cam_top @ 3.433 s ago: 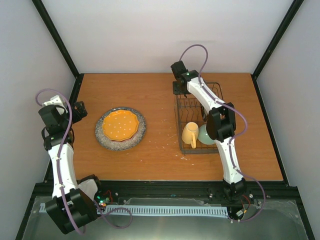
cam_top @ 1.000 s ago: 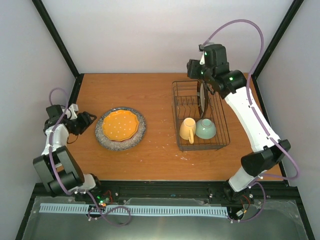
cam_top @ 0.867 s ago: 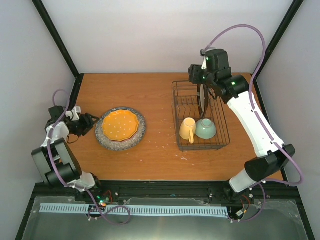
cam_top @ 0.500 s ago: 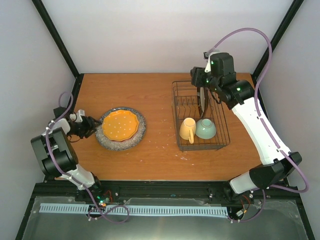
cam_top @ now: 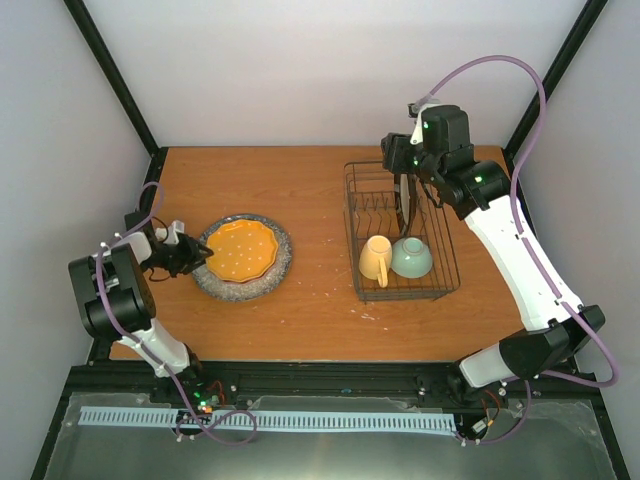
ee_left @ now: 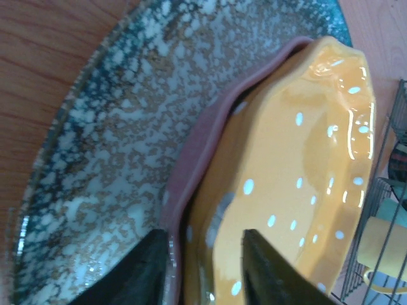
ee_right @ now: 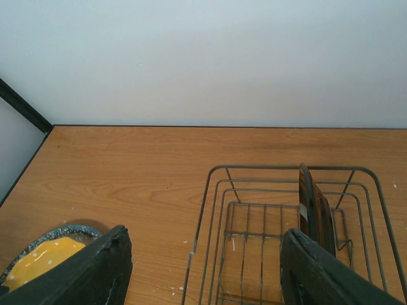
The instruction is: Load the mixed dishes into the dish rack
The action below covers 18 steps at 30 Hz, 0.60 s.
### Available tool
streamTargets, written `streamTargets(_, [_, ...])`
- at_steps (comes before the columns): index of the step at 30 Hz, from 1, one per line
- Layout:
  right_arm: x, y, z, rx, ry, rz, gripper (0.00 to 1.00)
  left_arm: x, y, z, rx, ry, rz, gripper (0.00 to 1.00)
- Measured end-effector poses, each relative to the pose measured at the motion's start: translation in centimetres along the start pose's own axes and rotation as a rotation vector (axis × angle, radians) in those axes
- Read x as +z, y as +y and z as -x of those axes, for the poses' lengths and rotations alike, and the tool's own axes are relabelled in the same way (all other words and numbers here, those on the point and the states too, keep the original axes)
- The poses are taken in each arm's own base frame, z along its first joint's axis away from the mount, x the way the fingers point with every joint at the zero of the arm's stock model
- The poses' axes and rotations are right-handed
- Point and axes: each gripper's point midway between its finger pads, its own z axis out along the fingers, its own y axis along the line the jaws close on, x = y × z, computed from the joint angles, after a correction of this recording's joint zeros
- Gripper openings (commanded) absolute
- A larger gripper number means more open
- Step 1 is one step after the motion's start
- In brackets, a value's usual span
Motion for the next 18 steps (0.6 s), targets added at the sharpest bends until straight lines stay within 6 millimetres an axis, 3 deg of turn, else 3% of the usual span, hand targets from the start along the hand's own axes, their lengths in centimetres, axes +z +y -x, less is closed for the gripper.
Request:
streamTargets(7, [0.0,0.0,0.0,0.004,0.002,0.002,0.63,0.2,0.5,0.2,0.003,-0.003,0.02,0.13])
streamTargets(9, [0.0,0.0,0.0,0.004,0.002,0.002,0.63,0.2,0.6,0.3,0.008,-0.009,0.026,0.02])
streamTargets(18, [0.0,0.2,-0.1,0.011,0.006,0.01,0.62,-0.6,-0.5,1.8,0.066,-0.056,0.036,0.01])
